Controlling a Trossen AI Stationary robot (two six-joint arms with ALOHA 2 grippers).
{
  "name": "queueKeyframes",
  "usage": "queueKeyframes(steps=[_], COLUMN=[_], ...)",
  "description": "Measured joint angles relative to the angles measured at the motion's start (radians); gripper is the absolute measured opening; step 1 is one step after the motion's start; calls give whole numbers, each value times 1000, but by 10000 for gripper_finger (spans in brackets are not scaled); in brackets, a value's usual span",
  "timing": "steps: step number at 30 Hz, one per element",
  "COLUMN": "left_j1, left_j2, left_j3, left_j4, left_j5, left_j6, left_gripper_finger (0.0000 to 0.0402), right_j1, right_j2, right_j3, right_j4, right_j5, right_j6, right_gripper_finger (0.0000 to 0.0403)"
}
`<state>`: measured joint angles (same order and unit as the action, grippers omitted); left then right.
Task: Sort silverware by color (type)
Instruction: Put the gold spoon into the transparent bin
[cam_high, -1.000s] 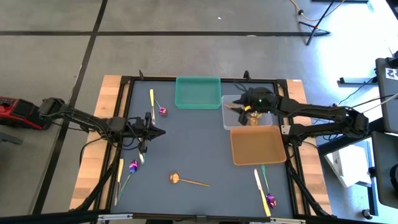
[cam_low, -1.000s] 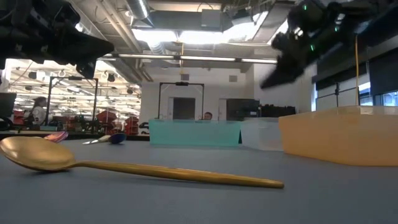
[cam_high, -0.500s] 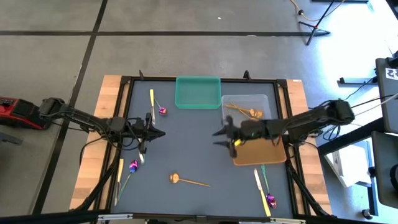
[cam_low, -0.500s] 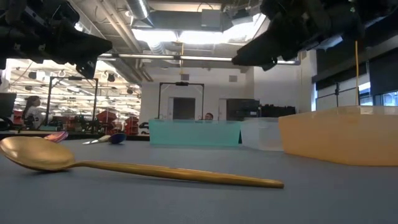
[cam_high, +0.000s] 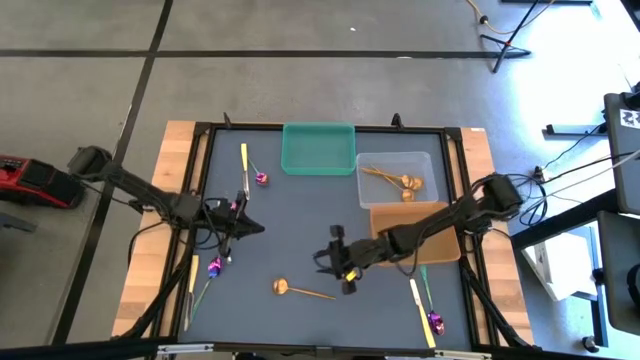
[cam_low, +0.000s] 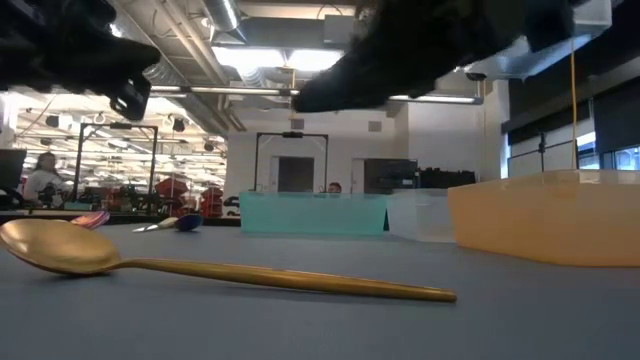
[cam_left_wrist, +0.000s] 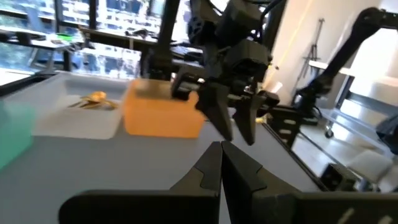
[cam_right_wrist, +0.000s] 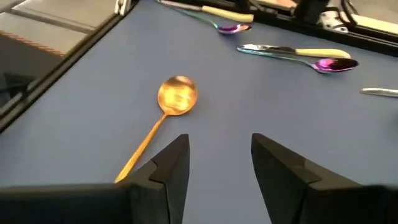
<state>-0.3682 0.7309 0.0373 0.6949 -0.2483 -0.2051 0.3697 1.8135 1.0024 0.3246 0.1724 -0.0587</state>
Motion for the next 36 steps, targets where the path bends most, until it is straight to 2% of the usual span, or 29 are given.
queueKeyframes(steps=[5, 10, 15, 24, 31, 36], left_j1=[-154, -254, -325, -419, -423, -423], left_j2=[143, 319, 451, 551, 581, 585], left_j3=[99, 194, 264, 313, 314, 314], left_j4=[-4, -5, -5, -7, -3, -2], left_j5=[-117, -205, -224, -230, -230, -230], left_j6=[3, 5, -26, -51, -55, -55], left_gripper_finger=[1, 1, 1, 1, 1, 1], right_j1=[11, 11, 13, 55, 85, 89], right_j2=[90, 162, 221, 304, 364, 422], right_j3=[113, 193, 283, 363, 363, 363], right_j4=[-3, -38, -104, -136, -126, -134], right_j5=[-8, -8, -7, -7, 3, 55], right_j6=[2, 64, 139, 212, 227, 247], right_gripper_finger=[160, 160, 160, 160, 160, 160])
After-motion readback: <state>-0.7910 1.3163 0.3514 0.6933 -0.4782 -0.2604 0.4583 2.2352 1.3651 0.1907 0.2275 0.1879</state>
